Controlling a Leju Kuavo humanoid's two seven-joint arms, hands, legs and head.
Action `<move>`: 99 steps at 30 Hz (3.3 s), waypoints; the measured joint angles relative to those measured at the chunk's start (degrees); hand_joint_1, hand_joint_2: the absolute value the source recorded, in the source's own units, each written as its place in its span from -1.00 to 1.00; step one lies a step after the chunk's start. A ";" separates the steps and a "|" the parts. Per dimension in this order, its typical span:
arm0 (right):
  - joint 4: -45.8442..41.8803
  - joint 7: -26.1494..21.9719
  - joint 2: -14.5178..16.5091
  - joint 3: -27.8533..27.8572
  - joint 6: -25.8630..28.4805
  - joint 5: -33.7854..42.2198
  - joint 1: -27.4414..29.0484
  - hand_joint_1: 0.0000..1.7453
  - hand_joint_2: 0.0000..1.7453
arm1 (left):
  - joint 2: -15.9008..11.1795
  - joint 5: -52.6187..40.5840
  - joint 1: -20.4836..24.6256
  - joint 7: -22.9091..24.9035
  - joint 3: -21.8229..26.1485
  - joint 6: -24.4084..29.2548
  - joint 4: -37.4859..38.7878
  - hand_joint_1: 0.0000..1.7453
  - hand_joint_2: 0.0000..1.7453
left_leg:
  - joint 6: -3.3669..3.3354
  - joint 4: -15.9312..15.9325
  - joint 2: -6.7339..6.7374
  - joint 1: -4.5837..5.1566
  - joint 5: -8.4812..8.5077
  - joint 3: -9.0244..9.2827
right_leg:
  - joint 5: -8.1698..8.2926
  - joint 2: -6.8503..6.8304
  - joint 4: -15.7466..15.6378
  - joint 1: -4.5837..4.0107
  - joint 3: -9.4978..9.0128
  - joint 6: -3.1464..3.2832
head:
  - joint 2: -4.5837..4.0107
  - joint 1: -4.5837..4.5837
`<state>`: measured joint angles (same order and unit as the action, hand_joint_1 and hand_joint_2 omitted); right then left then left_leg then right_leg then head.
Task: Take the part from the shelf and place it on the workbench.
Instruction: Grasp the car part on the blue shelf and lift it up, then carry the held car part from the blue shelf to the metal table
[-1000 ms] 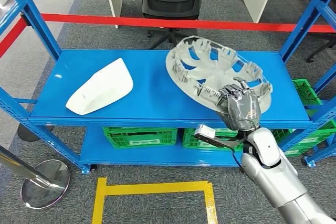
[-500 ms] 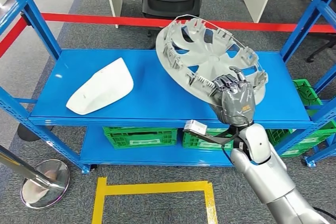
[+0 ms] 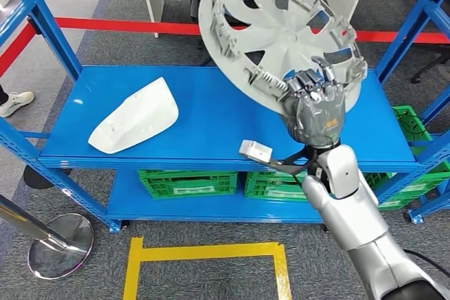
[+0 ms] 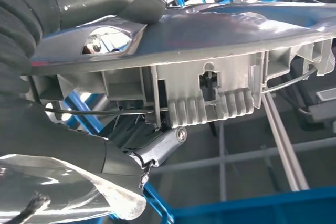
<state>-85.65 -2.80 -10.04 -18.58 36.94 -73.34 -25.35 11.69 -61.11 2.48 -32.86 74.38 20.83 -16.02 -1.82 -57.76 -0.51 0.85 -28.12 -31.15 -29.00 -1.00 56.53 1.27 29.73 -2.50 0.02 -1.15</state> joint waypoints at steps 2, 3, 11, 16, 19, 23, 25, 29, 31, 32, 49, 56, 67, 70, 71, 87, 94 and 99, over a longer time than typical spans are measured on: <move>0.43 0.02 0.05 -0.59 -1.31 2.79 -0.92 1.00 1.00 | -0.03 0.07 0.02 0.02 0.00 0.00 0.00 -1.00 1.00 | -0.08 -0.13 -0.07 0.08 -0.02 -0.15 | 0.12 -0.07 -0.09 0.07 0.04 -0.19 | 0.00 0.00; 0.68 0.02 0.05 -0.89 -2.19 4.15 -1.27 1.00 1.00 | -0.04 0.13 0.02 0.13 0.00 -0.01 0.00 -1.00 1.00 | -0.23 0.05 -0.09 0.06 0.08 -0.15 | 0.18 -0.10 -0.16 0.07 0.02 -0.33 | 0.00 -0.01; 3.27 -0.09 -0.25 -2.92 -6.68 8.47 -2.00 1.00 1.00 | 0.22 0.42 0.20 2.16 0.03 1.37 0.00 -1.00 1.00 | -1.45 1.42 -0.35 -0.33 0.80 0.54 | -5.39 0.90 17.90 0.10 11.08 -0.62 | 0.00 -0.17; 4.23 0.04 -0.54 -3.84 -7.76 9.33 -2.11 1.00 1.00 | 0.44 0.35 0.29 2.90 0.16 2.33 0.00 -1.00 1.00 | 0.07 -0.66 -1.13 -0.41 -0.91 0.27 | 2.99 1.22 3.98 0.43 6.16 -0.50 | 0.00 -0.11; 4.58 0.07 -0.66 -4.21 -7.88 9.40 -2.08 1.00 1.00 | 0.45 0.30 0.34 3.05 0.27 2.51 0.00 -1.00 1.00 | 0.62 -1.47 -1.16 -0.33 -1.31 -0.53 | 2.11 1.34 3.58 0.38 6.02 0.42 | 0.00 0.01; 4.84 0.17 -0.77 -4.48 -7.89 9.43 -2.07 1.00 1.00 | 0.42 0.28 0.45 3.07 0.33 2.60 0.00 -1.00 1.00 | 2.02 -10.05 -0.30 -0.73 -5.80 -4.50 | 1.72 0.98 3.47 0.65 5.62 1.38 | 0.00 0.58; 4.96 0.14 -0.78 -4.61 -7.89 9.41 -2.08 1.00 1.00 | 0.44 0.26 0.46 3.07 0.34 2.60 0.00 -1.00 1.00 | 2.36 -17.09 -0.19 -1.03 -7.99 -8.34 | 1.59 0.86 3.48 0.58 5.50 1.54 | 0.00 0.62; 5.00 0.11 -0.78 -4.89 -7.90 9.41 -2.13 1.00 1.00 | 0.45 0.23 0.45 3.07 0.35 2.60 0.00 -1.00 1.00 | 1.82 -9.71 -0.16 -1.08 -1.02 -6.35 | 1.29 0.84 3.45 0.49 4.88 1.51 | 0.00 0.61; 5.02 0.11 -0.78 -4.95 -7.90 9.40 -2.24 1.00 1.00 | 0.45 0.21 0.48 3.08 0.38 2.63 0.00 -1.00 1.00 | 1.30 -3.72 -0.13 -0.80 1.45 -4.03 | 1.25 0.87 3.41 0.35 4.88 1.19 | 0.00 0.60; 5.03 0.11 -0.78 -4.97 -7.89 9.40 -2.30 1.00 1.00 | 0.45 0.19 0.50 3.08 0.40 2.65 0.00 -1.00 1.00 | 1.10 -2.67 -0.13 -0.67 1.38 -3.68 | 1.32 0.87 3.36 0.29 5.03 0.93 | 0.00 0.59; 5.95 0.17 -1.10 -5.08 -8.50 9.45 -2.50 1.00 1.00 | 1.20 0.44 0.58 5.82 0.97 5.47 0.00 -1.00 1.00 | 0.34 -1.92 -0.66 -0.18 1.84 -4.07 | 1.96 1.07 3.25 -0.33 5.51 0.75 | 0.00 0.43; 6.09 0.51 -1.04 -5.09 -8.58 8.96 -2.05 1.00 1.00 | 1.34 0.45 0.76 6.85 1.33 7.46 0.00 -1.00 1.00 | 2.64 -17.04 -0.25 -1.19 -7.15 -9.09 | 3.00 0.41 2.60 0.23 5.90 2.01 | 0.00 0.75; 7.30 1.11 -0.29 -5.88 -8.21 5.12 -2.93 1.00 1.00 | 0.79 1.13 1.08 6.98 1.61 7.07 -0.06 -1.00 1.00 | 0.19 -0.15 -0.11 -1.20 0.66 -0.66 | 3.03 0.51 3.99 0.59 8.43 -0.96 | 0.00 0.61; 8.24 1.06 0.55 -6.58 -8.20 5.01 -3.99 1.00 1.00 | 0.42 1.63 1.17 6.94 1.81 6.76 -0.14 -1.00 1.00 | -0.62 -0.04 0.01 -1.00 2.26 -2.54 | -4.54 0.76 14.11 0.44 11.39 -1.00 | 0.00 0.48; 8.55 1.05 0.86 -6.81 -8.21 5.00 -4.30 1.00 1.00 | 0.36 1.74 1.16 6.94 1.85 6.68 -0.15 -1.00 1.00 | -0.69 -0.12 0.01 -0.89 2.73 -3.22 | -5.76 0.78 17.11 0.39 11.82 -1.00 | 0.00 0.47; 10.33 1.05 3.33 -8.38 -9.65 4.65 -8.93 1.00 1.00 | 0.08 2.42 1.29 6.78 2.62 5.59 -0.16 -1.00 1.00 | 3.40 -17.25 -0.05 -1.28 -5.25 -10.71 | 1.68 0.46 1.73 0.08 3.73 2.03 | 0.00 0.88; 11.01 0.97 3.56 -8.97 -10.41 5.78 -10.42 1.00 1.00 | -0.20 2.33 1.55 7.18 2.62 4.73 -0.15 -1.00 1.00 | 2.08 -0.08 -0.15 -0.96 -1.46 1.56 | 4.82 0.23 1.92 -0.11 6.91 0.46 | 0.00 0.81; 12.21 0.87 3.66 -9.48 -11.13 6.24 -11.43 1.00 1.00 | -0.21 1.88 1.49 7.16 2.60 4.55 -0.15 -1.00 1.00 | -0.19 0.77 0.21 -1.00 1.44 -0.90 | -1.06 0.64 7.46 0.11 9.75 -0.58 | 0.00 0.55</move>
<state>-73.44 -1.92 -6.38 -28.06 25.81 -67.10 -36.78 11.48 -59.23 3.97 -25.70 76.98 25.38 -16.17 -2.01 -56.99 -0.29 -0.16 -26.68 -32.05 -30.06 -0.36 63.99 1.38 39.48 -3.08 0.02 -0.60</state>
